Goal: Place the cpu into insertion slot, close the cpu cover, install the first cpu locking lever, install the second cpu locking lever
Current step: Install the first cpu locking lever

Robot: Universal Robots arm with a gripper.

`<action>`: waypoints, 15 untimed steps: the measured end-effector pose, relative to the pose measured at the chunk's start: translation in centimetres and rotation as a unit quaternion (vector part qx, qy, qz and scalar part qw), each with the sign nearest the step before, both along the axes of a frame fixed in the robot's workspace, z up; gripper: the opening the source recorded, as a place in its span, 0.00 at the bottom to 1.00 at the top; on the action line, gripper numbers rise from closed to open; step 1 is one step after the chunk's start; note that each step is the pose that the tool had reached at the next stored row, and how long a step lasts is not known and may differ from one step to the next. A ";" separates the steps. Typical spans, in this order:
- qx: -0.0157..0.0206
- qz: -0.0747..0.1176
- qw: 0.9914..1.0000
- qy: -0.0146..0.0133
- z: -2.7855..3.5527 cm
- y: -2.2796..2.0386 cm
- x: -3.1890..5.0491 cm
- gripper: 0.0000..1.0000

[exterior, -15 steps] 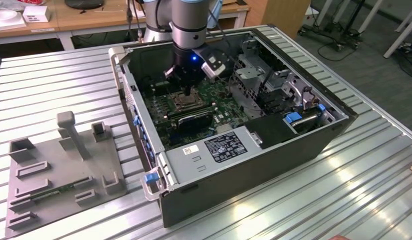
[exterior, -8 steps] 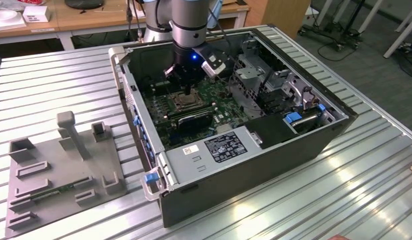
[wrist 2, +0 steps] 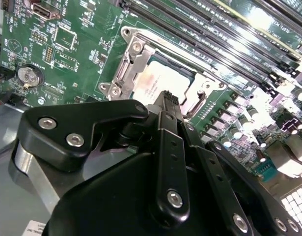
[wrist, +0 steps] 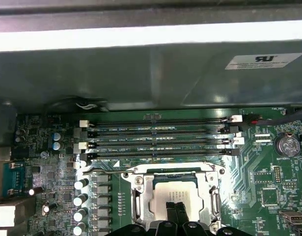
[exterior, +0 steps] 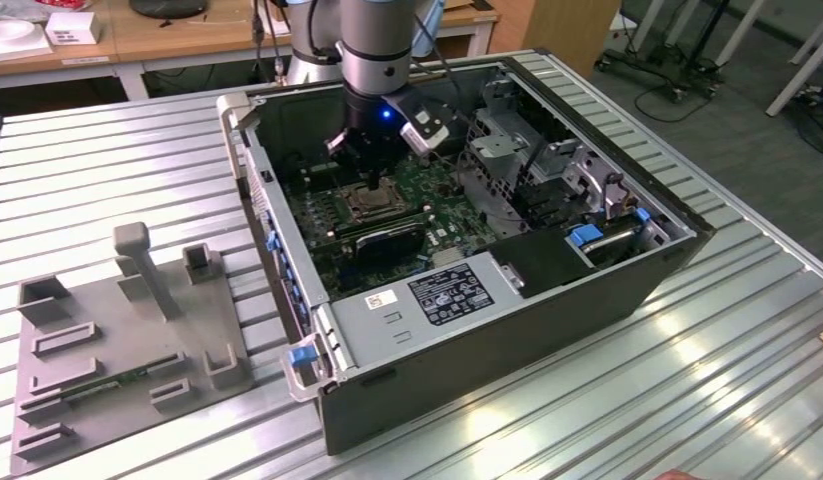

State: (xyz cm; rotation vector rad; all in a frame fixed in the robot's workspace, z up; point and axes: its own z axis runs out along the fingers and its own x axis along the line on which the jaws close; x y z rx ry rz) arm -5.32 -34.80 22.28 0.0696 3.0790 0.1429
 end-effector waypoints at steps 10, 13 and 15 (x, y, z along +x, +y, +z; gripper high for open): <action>0.002 0.000 1.000 -0.003 0.00 -0.01 -0.52 0.10; 0.004 0.000 1.000 -0.004 0.00 0.01 -0.84 0.10; 0.004 0.000 1.000 -0.004 0.00 0.01 -0.87 0.10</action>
